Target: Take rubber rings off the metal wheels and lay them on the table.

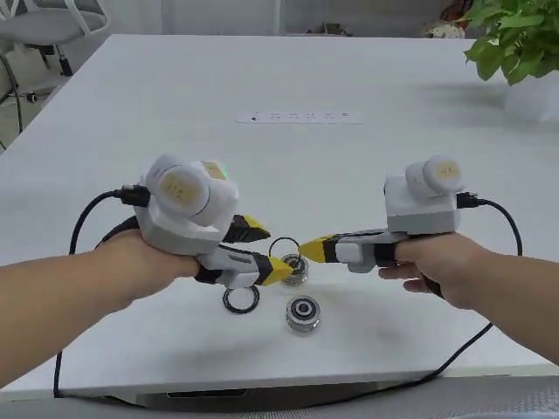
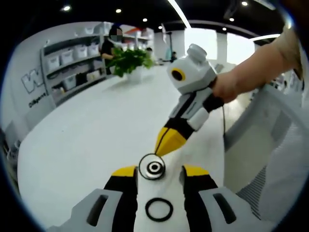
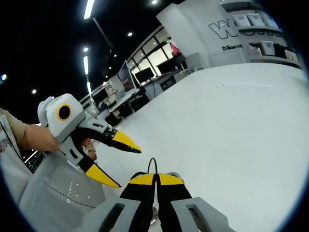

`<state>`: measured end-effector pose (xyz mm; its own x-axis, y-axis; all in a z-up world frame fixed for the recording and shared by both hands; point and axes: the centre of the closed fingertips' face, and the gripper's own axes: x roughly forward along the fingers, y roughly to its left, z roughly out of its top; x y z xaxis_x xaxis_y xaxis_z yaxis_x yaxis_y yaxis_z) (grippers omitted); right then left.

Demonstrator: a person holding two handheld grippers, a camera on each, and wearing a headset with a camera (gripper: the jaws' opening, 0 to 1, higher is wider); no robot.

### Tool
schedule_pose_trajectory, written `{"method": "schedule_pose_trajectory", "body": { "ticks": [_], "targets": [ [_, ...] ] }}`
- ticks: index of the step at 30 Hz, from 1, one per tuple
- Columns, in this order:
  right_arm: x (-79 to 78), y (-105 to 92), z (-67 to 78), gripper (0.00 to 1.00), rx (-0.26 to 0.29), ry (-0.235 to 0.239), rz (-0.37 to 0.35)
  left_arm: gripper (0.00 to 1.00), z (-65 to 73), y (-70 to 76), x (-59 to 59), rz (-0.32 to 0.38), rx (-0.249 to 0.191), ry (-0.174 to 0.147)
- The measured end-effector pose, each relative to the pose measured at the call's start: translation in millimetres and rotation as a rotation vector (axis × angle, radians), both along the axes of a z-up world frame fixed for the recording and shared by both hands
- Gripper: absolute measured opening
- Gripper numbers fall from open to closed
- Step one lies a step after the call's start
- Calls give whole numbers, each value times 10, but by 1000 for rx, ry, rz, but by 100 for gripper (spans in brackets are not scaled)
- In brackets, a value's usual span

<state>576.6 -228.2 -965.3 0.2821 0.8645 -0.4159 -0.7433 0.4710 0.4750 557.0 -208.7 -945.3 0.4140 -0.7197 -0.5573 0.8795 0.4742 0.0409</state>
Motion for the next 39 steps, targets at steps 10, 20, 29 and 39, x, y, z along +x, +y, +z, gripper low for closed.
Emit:
{"method": "schedule_pose_trajectory", "body": {
  "ticks": [10,20,29,39],
  "targets": [
    [-89,130,150,0,27,-8,29,52,178,213,-161,18,-39,-1],
    [-199,302,146,0,24,-2,69,64,217,493,-309,49,-41,12],
    [-253,463,46,0,-4,15,123,75,211,643,-398,71,-45,31],
    [-355,570,-128,0,-53,52,167,80,207,760,-428,95,-50,40]
  ]
}}
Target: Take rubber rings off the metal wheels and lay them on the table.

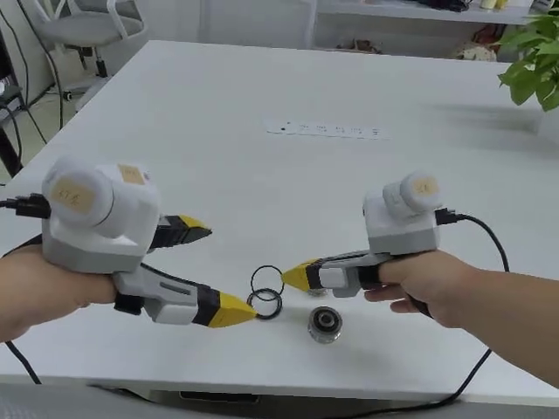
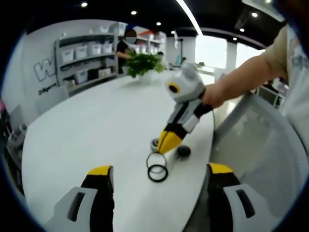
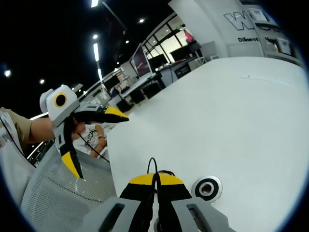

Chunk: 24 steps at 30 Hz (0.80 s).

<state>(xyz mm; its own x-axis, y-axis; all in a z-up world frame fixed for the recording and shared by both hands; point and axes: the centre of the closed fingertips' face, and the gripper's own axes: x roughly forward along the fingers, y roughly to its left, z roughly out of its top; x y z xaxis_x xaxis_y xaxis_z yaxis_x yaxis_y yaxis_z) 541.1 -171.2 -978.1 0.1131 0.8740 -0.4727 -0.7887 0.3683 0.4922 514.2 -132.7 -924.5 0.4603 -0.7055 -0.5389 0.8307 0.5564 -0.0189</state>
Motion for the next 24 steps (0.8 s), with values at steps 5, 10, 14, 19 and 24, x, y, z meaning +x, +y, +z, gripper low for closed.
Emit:
{"method": "schedule_pose_trajectory", "body": {
  "ticks": [5,10,14,19,24],
  "targets": [
    [2,6,-89,0,-12,17,6,82,-7,41,-17,7,-2,5],
    [0,17,-175,0,-31,34,12,82,-22,72,-26,14,-5,11],
    [15,7,-224,0,-45,39,9,82,-34,94,-24,21,-6,14],
    [49,-10,-269,0,-56,49,2,82,-49,111,-35,24,-4,19],
    [40,-3,-290,0,-63,52,1,82,-58,112,-56,22,-2,23]
  ]
}}
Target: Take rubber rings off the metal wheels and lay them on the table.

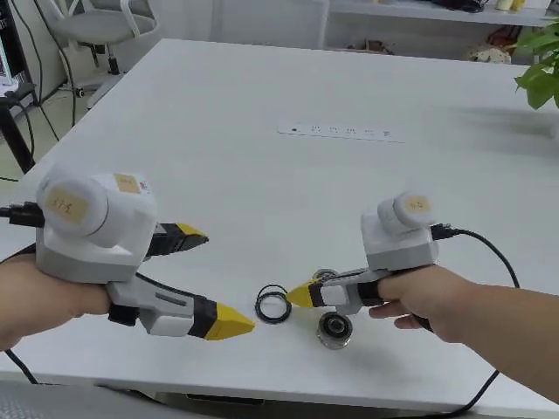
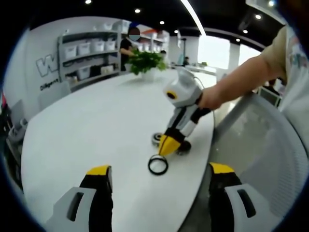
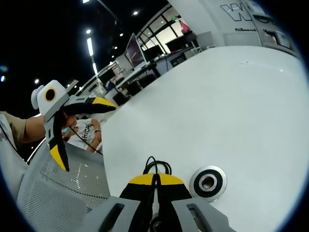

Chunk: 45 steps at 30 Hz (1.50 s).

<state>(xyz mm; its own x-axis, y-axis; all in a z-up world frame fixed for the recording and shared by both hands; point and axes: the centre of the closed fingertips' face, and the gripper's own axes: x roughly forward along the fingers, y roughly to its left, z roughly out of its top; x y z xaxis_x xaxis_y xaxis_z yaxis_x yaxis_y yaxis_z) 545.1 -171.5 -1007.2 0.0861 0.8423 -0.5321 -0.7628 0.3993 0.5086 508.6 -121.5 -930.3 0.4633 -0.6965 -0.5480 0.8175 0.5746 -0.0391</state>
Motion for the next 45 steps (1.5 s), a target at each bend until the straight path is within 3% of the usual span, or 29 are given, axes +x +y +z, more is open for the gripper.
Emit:
{"method": "schedule_pose_trajectory", "body": {
  "ticks": [5,19,33,41,45],
  "targets": [
    [4,-4,-42,0,-33,-33,18,82,-5,9,-4,1,3,2],
    [-71,13,-28,25,-68,-99,74,82,-22,33,-10,7,10,12],
    [6,-132,233,41,-24,-159,48,82,8,-3,-19,0,12,11],
    [41,-304,427,51,11,-195,13,83,64,-14,-3,3,5,2],
    [50,-418,514,54,12,-236,2,83,92,0,4,11,2,-2]
  ]
}}
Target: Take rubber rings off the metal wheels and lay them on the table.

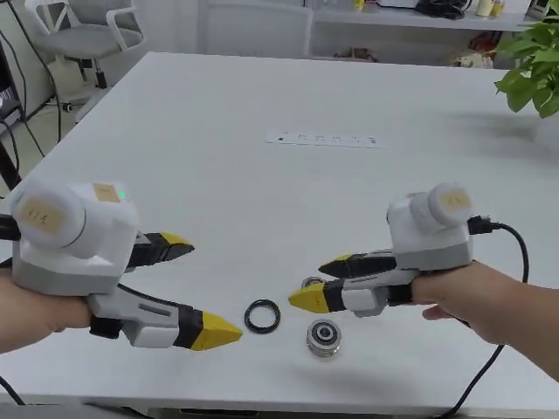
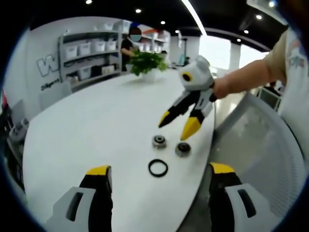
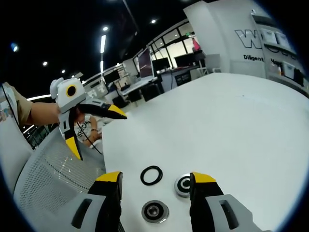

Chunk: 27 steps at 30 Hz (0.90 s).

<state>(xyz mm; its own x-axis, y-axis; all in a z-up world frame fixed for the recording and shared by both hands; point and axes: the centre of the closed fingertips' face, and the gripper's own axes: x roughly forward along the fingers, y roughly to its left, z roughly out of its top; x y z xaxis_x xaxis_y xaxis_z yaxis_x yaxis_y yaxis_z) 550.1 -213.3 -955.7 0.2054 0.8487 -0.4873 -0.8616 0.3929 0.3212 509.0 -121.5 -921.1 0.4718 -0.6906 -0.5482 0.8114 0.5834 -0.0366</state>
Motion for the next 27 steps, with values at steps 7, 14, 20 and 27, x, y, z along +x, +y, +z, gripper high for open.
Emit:
{"method": "schedule_pose_trajectory", "body": {
  "ticks": [7,14,20,27],
  "targets": [
    [-40,-212,82,62,8,-38,-19,84,58,32,6,15,-9,-7],
    [-99,-479,112,66,-2,-70,-48,84,98,84,-1,29,-8,-17],
    [-142,-644,159,70,-1,-98,-66,85,113,87,-38,23,1,-24],
    [-219,-766,206,76,-6,-125,-72,87,160,71,-57,22,-4,-38]
  ]
}}
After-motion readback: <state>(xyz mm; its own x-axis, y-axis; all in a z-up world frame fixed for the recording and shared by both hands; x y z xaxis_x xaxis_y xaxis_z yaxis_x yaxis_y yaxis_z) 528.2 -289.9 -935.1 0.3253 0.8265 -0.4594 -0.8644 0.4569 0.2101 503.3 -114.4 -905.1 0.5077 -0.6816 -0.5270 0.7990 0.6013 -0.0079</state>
